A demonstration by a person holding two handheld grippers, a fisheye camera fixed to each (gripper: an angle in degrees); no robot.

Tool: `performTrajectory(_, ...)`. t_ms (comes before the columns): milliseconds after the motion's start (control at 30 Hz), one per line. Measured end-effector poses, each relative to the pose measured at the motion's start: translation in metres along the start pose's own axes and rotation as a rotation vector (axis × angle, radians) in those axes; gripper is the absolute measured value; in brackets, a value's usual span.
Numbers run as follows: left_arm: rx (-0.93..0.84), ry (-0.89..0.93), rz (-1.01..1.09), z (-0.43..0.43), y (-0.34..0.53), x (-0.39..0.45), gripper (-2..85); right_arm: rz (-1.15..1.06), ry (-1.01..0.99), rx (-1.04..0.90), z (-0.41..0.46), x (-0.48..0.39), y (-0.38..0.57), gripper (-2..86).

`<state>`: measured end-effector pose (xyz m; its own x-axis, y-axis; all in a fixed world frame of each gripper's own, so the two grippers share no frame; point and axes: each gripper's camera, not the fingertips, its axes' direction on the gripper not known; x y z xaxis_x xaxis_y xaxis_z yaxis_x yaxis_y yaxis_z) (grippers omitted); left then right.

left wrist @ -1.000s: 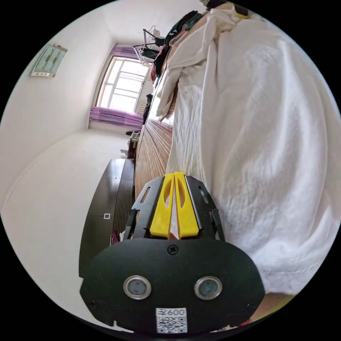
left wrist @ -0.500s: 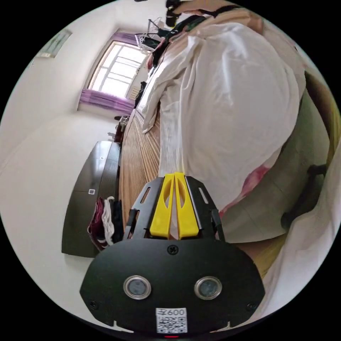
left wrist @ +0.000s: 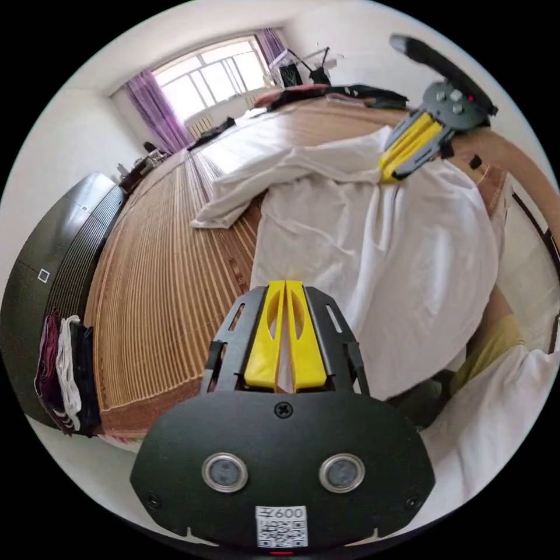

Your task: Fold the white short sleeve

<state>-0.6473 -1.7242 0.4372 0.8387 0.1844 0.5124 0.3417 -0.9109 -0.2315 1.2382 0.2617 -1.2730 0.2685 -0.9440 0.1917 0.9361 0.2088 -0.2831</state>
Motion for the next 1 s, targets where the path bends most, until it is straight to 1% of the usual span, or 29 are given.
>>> performTrajectory(33, 0.158, -0.027, -0.003, -0.003, 0.023, -0.003, 0.8, -0.013, -0.023, 0.006, -0.01, 0.008, -0.003, -0.4)
performTrajectory(67, 0.206, -0.003, -0.033, -0.003, 0.038, -0.013, 0.8, -0.003, -0.021, 0.021, -0.025, 0.022, -0.006, -0.6)
performTrajectory(100, 0.2, 0.026, -0.054, -0.003, 0.04, -0.02, 0.8, 0.014, 0.0, 0.033, -0.033, 0.032, -0.007, -0.6)
performTrajectory(133, 0.181, 0.075, -0.088, -0.006, 0.039, -0.035, 0.8, 0.067, 0.086, 0.074, -0.053, 0.055, -0.008, -0.7)
performTrajectory(167, 0.164, 0.101, -0.095, -0.006, 0.038, -0.044, 0.8, 0.18, 0.227, 0.133, -0.074, 0.088, -0.006, -0.8)
performTrajectory(200, 0.165, 0.107, -0.096, -0.006, 0.039, -0.048, 0.8, 0.268, 0.298, 0.16, -0.084, 0.108, -0.004, -0.7)
performTrajectory(233, 0.173, 0.115, -0.098, -0.007, 0.042, -0.055, 0.9, 0.494, 0.401, 0.214, -0.105, 0.152, 0.007, -0.7)
performTrajectory(267, 0.179, 0.116, -0.103, -0.008, 0.046, -0.06, 0.9, 0.772, 0.419, 0.255, -0.123, 0.196, 0.029, -0.6)
performTrajectory(300, 0.181, 0.112, -0.104, -0.009, 0.047, -0.062, 0.9, 0.917, 0.409, 0.269, -0.129, 0.215, 0.043, -0.5)
performTrajectory(333, 0.181, 0.098, -0.099, -0.01, 0.048, -0.064, 0.9, 1.124, 0.339, 0.281, -0.137, 0.243, 0.072, -0.3)
performTrajectory(367, 0.18, 0.083, -0.093, -0.012, 0.05, -0.066, 0.9, 1.177, 0.242, 0.343, -0.141, 0.253, 0.093, 0.0)
performTrajectory(400, 0.181, 0.076, -0.091, -0.013, 0.05, -0.067, 0.9, 1.166, 0.195, 0.393, -0.143, 0.252, 0.102, 0.1)
performTrajectory(433, 0.183, 0.066, -0.087, -0.015, 0.052, -0.07, 0.9, 1.12, 0.123, 0.482, -0.146, 0.247, 0.116, 0.8)
performTrajectory(467, 0.186, 0.062, -0.086, -0.016, 0.054, -0.074, 0.9, 1.09, 0.082, 0.528, -0.143, 0.238, 0.127, 1.9)
performTrajectory(500, 0.187, 0.064, -0.087, -0.017, 0.055, -0.076, 0.9, 1.081, 0.066, 0.532, -0.139, 0.234, 0.132, 2.3)
performTrajectory(600, 0.194, 0.08, -0.095, -0.02, 0.059, -0.09, 0.9, 0.956, -0.065, 0.427, -0.105, 0.212, 0.141, 3.1)
performTrajectory(667, 0.196, 0.085, -0.099, -0.023, 0.061, -0.099, 0.9, 0.825, -0.189, 0.258, -0.061, 0.189, 0.14, 2.3)
performTrajectory(700, 0.196, 0.083, -0.098, -0.024, 0.061, -0.101, 0.9, 0.806, -0.205, 0.215, -0.05, 0.183, 0.14, 2.4)
performTrajectory(767, 0.196, 0.073, -0.094, -0.028, 0.062, -0.106, 0.9, 0.776, -0.206, 0.088, -0.01, 0.158, 0.145, 2.6)
performTrajectory(833, 0.195, 0.062, -0.09, -0.031, 0.062, -0.11, 0.9, 0.758, -0.15, 0.022, 0.014, 0.14, 0.149, 2.5)
performTrajectory(900, 0.194, 0.048, -0.088, -0.034, 0.062, -0.112, 0.9, 0.717, -0.066, 0.091, 0.015, 0.122, 0.155, 2.2)
performTrajectory(1000, 0.189, 0.015, -0.079, -0.039, 0.061, -0.115, 0.9, 0.705, 0.006, 0.086, 0.018, 0.109, 0.15, 1.2)
